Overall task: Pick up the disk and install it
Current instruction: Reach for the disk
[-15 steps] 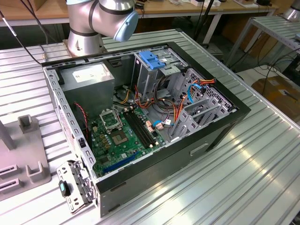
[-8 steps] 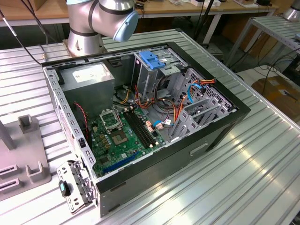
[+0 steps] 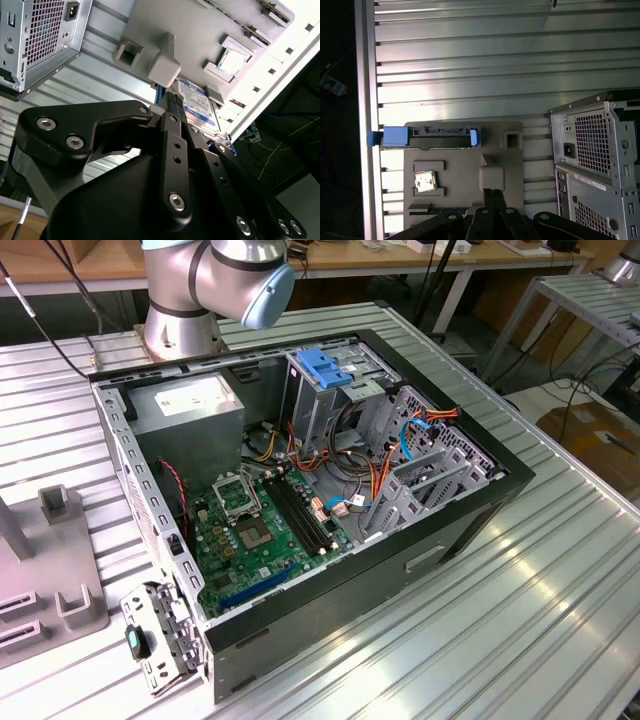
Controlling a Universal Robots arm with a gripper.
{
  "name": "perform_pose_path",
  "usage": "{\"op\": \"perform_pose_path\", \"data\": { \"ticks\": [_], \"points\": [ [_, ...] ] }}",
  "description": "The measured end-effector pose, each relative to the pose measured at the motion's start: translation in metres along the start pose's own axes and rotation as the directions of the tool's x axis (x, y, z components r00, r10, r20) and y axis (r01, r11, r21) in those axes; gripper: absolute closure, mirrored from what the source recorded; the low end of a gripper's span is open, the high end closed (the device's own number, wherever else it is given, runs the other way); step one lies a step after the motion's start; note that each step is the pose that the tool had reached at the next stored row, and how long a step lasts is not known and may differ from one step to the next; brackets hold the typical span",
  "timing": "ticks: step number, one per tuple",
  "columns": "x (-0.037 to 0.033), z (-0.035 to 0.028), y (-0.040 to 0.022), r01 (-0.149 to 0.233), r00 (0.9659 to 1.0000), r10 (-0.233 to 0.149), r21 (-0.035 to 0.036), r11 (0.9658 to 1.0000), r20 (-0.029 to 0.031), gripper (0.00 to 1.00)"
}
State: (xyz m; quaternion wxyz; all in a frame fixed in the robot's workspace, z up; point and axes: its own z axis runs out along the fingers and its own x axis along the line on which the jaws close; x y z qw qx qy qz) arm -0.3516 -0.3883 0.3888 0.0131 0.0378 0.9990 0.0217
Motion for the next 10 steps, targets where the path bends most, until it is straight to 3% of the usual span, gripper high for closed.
{"op": "perform_pose_path", "data": {
  "ticks": [6,10],
  "points": [
    [0.0003,0.0000,0.0002,0.000,1.0000,0.000,0.0000,1.0000,0.0000,0.89],
    [0.0045,0.0011,0.0033,0.000,1.0000,0.000,0.0000,1.0000,0.0000,0.89]
  ]
}}
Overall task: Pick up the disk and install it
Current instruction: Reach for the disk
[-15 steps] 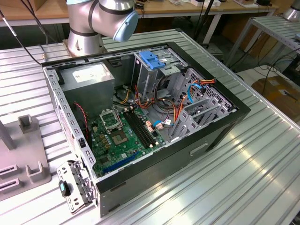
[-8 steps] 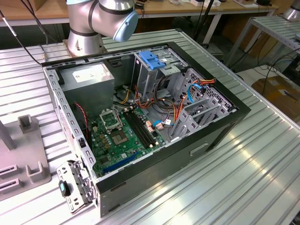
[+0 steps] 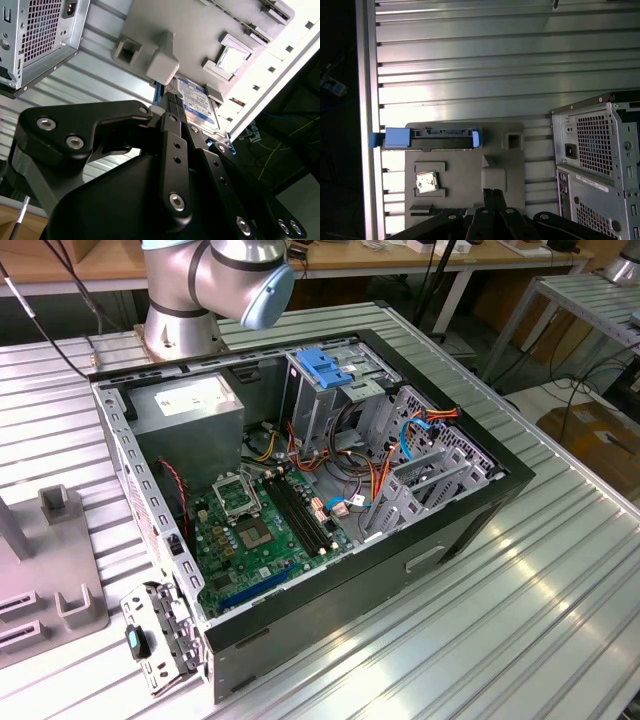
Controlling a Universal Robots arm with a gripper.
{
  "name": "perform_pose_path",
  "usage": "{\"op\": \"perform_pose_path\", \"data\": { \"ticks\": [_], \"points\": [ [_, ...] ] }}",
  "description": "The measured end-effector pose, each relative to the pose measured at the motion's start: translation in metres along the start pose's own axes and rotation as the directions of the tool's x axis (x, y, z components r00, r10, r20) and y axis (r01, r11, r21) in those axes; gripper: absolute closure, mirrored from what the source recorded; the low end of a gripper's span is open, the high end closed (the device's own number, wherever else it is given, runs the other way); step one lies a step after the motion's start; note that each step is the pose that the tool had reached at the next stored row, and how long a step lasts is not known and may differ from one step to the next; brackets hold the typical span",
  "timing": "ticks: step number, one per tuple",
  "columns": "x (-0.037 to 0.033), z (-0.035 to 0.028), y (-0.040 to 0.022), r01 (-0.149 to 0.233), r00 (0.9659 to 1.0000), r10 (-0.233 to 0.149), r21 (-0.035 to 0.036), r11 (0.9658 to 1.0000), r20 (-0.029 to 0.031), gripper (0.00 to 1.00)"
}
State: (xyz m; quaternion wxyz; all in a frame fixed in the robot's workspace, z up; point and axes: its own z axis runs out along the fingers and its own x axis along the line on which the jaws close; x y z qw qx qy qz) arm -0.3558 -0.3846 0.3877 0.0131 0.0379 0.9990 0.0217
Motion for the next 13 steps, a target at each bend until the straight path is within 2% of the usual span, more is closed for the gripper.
{"op": "perform_pose_path", "data": {
  "ticks": [7,11,13],
  "points": [
    [0.0113,0.0040,0.0158,0.000,1.0000,0.000,0.0000,1.0000,0.0001,0.89],
    [0.0211,0.0061,0.0245,0.000,1.0000,0.000,0.0002,1.0000,-0.0002,0.89],
    [0.0238,0.0065,0.0254,0.000,1.0000,0.000,-0.0001,1.0000,0.0001,0.89]
  ]
}}
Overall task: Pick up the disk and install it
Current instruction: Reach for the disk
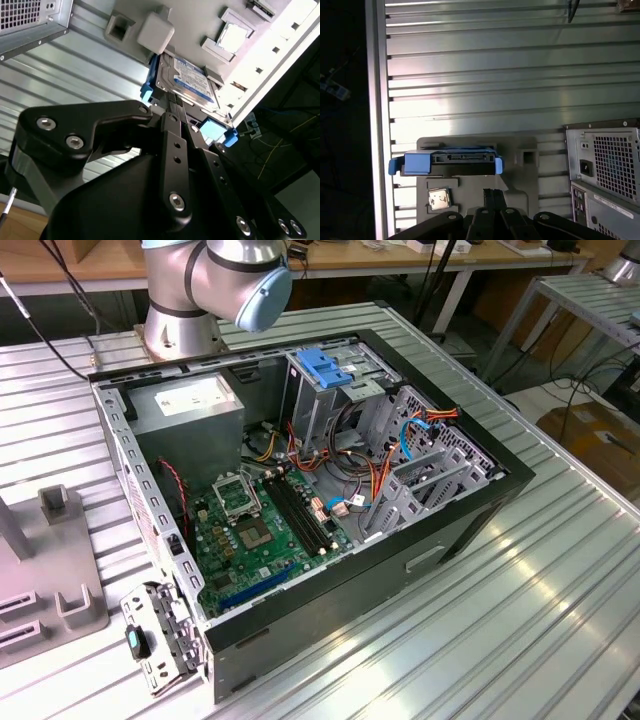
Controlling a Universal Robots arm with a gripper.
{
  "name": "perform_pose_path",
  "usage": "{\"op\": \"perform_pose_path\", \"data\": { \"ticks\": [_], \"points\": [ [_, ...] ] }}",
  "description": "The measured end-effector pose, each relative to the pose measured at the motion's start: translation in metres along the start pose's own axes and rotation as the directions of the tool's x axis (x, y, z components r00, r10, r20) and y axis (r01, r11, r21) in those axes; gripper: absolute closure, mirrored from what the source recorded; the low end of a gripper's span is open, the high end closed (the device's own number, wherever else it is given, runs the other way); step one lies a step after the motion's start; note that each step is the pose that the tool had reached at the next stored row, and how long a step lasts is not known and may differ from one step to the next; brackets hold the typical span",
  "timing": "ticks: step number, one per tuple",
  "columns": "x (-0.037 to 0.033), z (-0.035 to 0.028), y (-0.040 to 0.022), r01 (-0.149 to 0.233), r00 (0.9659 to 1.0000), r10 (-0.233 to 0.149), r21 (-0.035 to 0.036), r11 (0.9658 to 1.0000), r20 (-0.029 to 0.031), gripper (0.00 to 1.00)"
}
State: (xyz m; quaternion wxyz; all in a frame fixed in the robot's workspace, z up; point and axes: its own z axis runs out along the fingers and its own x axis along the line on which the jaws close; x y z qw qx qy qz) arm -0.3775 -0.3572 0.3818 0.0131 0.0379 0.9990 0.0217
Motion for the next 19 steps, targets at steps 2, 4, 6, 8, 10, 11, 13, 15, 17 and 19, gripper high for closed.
{"op": "perform_pose_path", "data": {
  "ticks": [2,4,6,8,10,11,13,15,17,19],
  "points": [
    [0.0029,0.0000,0.0002,0.000,1.0000,0.000,0.0001,1.0000,-0.0002,0.89],
    [0.0084,0.0001,0.0001,0.000,1.0000,0.000,0.0000,1.0000,-0.0001,0.89],
    [0.0090,0.0002,0.0001,0.000,1.0000,0.000,0.0000,1.0000,0.0000,0.89],
    [0.0091,0.0001,0.0001,0.000,1.0000,0.000,0.0001,1.0000,-0.0002,0.89],
    [0.0097,0.0001,0.0001,0.000,1.0000,0.000,0.0001,1.0000,-0.0001,0.89],
    [0.0097,0.0001,0.0000,0.000,1.0000,0.000,0.0001,1.0000,-0.0001,0.89],
    [0.0097,0.0001,0.0000,0.000,1.0000,0.000,0.0001,1.0000,-0.0001,0.89],
    [0.0098,0.0001,0.0000,0.000,1.0000,0.000,0.0001,1.0000,-0.0001,0.89],
    [0.0099,0.0001,0.0000,0.000,1.0000,0.000,0.0000,1.0000,-0.0001,0.89],
    [0.0100,0.0001,0.0000,0.000,1.0000,0.000,0.0001,1.0000,-0.0001,0.89]
  ]
}}
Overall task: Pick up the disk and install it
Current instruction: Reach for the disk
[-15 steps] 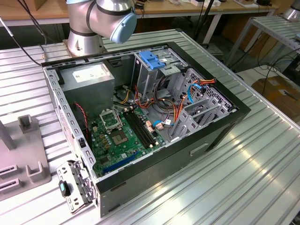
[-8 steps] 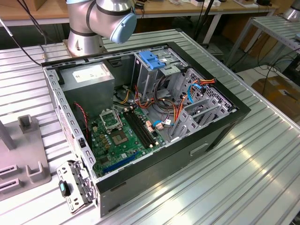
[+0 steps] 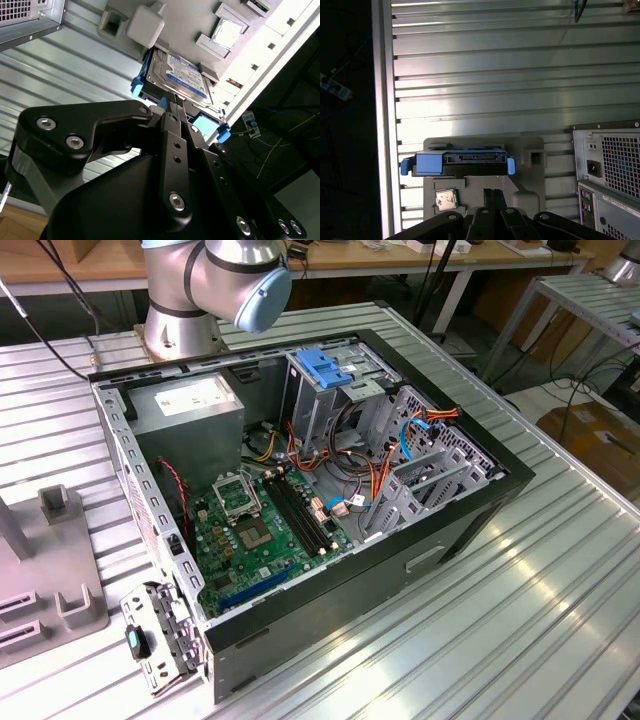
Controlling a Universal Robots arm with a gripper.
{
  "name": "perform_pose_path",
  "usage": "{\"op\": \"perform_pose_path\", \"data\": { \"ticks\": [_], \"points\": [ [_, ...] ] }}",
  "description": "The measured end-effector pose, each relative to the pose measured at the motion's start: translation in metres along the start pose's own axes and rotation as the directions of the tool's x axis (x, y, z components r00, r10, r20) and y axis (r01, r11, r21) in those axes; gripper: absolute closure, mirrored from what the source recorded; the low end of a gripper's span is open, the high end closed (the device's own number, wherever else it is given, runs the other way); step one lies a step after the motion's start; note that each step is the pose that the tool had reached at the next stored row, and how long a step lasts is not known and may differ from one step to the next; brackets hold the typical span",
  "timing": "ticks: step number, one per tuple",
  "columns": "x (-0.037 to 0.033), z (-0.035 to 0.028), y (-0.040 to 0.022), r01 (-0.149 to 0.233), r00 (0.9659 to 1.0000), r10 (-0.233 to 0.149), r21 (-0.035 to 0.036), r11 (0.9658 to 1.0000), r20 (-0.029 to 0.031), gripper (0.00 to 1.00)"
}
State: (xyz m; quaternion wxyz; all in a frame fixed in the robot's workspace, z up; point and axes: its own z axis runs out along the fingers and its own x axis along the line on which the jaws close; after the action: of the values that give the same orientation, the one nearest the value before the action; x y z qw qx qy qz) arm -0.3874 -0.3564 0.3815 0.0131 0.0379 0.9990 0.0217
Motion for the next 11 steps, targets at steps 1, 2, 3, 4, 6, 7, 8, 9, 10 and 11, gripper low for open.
{"op": "perform_pose_path", "data": {
  "ticks": [1,2,3,4,6,7,8,9,10,11],
  "points": [
    [0.0001,0.0000,0.0000,0.000,1.0000,0.000,0.0000,1.0000,0.0000,0.89],
    [0.0007,0.0000,-0.0001,0.000,1.0000,0.000,0.0000,1.0000,0.0000,0.89],
    [0.0018,0.0000,-0.0001,0.000,1.0000,0.000,0.0000,1.0000,0.0000,0.89],
    [0.0032,0.0000,-0.0002,0.000,1.0000,0.000,0.0000,1.0000,0.0000,0.89],
    [0.0083,0.0005,-0.0002,0.000,1.0000,0.000,0.0000,1.0000,0.0001,0.89],
    [0.0107,0.0010,0.0001,0.000,1.0000,0.000,-0.0001,1.0000,0.0001,0.89],
    [0.0127,0.0016,0.0005,0.000,1.0000,0.000,0.0000,1.0000,0.0000,0.89],
    [0.0143,0.0026,0.0011,0.000,1.0000,0.000,-0.0001,1.0000,0.0001,0.89],
    [0.0154,0.0038,0.0018,0.000,1.0000,0.000,-0.0001,1.0000,0.0002,0.89],
    [0.0161,0.0053,0.0027,0.000,1.0000,0.000,0.0002,1.0000,-0.0002,0.89]
  ]
}}
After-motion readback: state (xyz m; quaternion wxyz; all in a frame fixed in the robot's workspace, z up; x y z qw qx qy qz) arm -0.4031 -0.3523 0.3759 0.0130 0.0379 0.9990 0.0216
